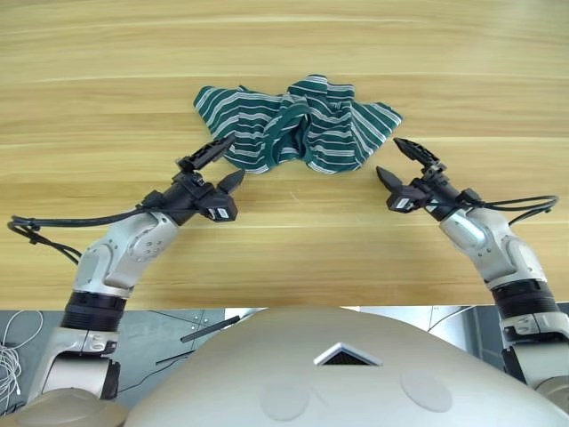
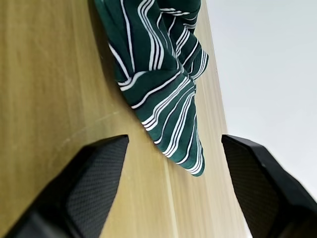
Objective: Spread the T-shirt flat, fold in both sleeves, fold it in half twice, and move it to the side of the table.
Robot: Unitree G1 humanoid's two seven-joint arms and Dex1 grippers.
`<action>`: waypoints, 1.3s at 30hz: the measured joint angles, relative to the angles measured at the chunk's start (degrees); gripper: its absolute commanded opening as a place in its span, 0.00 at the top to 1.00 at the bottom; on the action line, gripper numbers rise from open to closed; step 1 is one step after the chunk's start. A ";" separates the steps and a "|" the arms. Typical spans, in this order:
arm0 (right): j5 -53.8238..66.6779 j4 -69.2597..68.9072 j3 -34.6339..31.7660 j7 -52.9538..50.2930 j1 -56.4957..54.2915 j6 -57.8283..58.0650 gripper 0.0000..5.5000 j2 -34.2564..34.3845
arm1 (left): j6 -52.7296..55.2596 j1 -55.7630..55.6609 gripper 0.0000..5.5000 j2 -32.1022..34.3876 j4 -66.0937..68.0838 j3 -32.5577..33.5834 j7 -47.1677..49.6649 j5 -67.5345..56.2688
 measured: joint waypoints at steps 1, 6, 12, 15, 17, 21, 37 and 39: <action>-0.05 0.19 0.06 -0.11 -0.02 0.01 0.37 -0.04 | -0.31 0.52 0.33 0.05 -0.90 0.13 -0.23 -1.05; -0.18 0.18 0.84 -0.62 -0.28 0.52 0.37 -0.10 | 2.32 -0.25 0.33 1.27 1.68 -0.92 -1.05 3.55; -0.17 -0.21 0.96 -0.64 -0.20 1.10 0.37 -1.59 | 5.54 -2.23 0.33 4.01 3.75 -2.79 -3.05 8.26; -0.14 -0.81 0.83 -0.71 -0.13 1.35 0.37 -1.76 | 5.56 -2.90 0.33 4.87 4.23 -3.30 -3.50 8.31; -0.11 -1.71 0.74 -0.78 0.02 1.60 0.37 -1.88 | 5.61 -4.74 0.33 5.05 5.41 -4.37 -3.51 8.81; 0.06 -3.70 0.51 -0.77 0.92 1.73 0.37 -2.18 | 5.62 -8.29 0.33 5.05 7.93 -6.59 -3.20 9.46; 0.22 -4.26 -0.51 -1.30 2.52 2.09 0.37 -2.16 | 4.64 -17.57 0.36 3.63 19.40 -12.66 3.19 10.12; 0.21 -3.90 0.06 -1.23 2.45 1.96 0.37 -2.14 | 4.61 -17.71 0.41 3.52 19.82 -13.19 3.50 9.64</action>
